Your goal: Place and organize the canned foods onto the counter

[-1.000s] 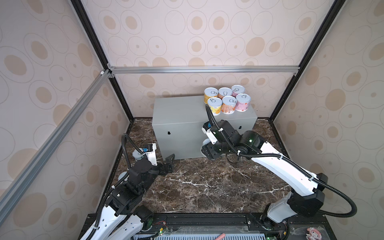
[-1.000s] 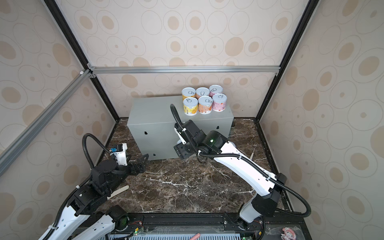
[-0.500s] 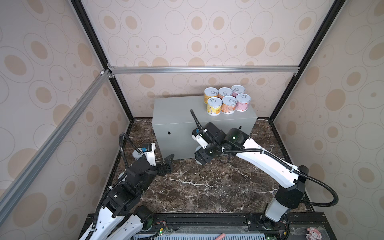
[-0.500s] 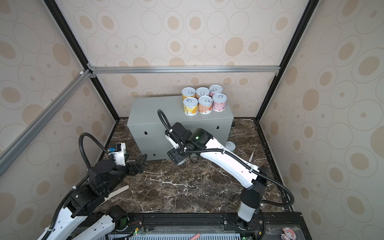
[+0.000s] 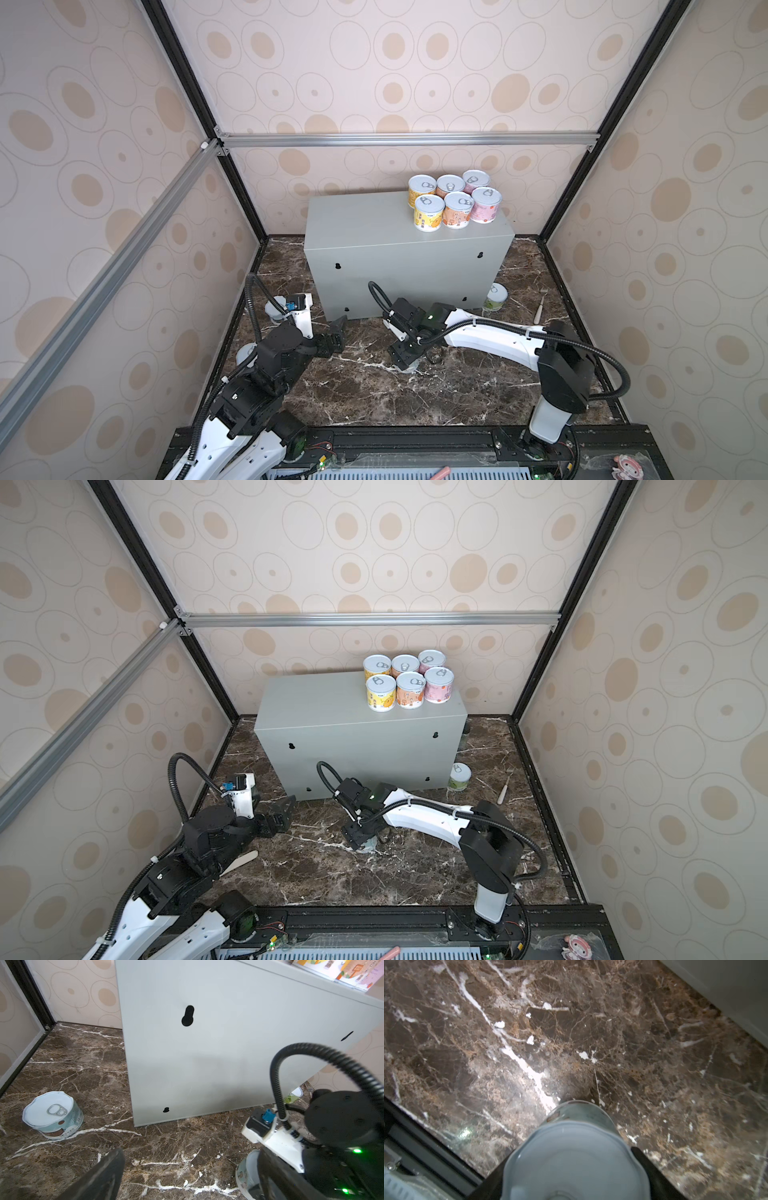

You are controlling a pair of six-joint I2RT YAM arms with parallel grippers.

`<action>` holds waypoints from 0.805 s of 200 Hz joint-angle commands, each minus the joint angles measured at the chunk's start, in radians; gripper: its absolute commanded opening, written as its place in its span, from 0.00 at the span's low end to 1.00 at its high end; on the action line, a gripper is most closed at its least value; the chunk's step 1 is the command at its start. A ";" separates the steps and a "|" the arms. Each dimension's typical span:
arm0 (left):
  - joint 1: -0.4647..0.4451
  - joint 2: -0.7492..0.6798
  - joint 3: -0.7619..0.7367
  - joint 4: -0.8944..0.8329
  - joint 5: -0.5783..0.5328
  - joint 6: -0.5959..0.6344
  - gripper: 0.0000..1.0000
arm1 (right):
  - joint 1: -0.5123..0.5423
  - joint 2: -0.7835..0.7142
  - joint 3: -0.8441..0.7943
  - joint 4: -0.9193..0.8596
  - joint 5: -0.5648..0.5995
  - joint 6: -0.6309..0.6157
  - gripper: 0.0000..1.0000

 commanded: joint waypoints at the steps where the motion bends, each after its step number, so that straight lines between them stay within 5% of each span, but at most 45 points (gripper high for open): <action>1: -0.010 -0.007 -0.004 0.014 -0.004 -0.026 0.99 | 0.005 0.051 0.004 0.115 -0.023 0.021 0.63; 32: -0.010 -0.017 -0.002 0.001 -0.004 -0.036 0.99 | 0.007 0.091 0.014 0.125 -0.023 0.017 0.68; 84: -0.009 0.001 0.010 0.006 -0.014 -0.030 0.99 | 0.006 0.043 -0.071 0.221 -0.015 -0.014 0.91; 161: -0.009 0.021 0.004 0.020 -0.016 -0.039 0.99 | 0.052 -0.167 -0.548 0.850 0.021 -0.008 0.99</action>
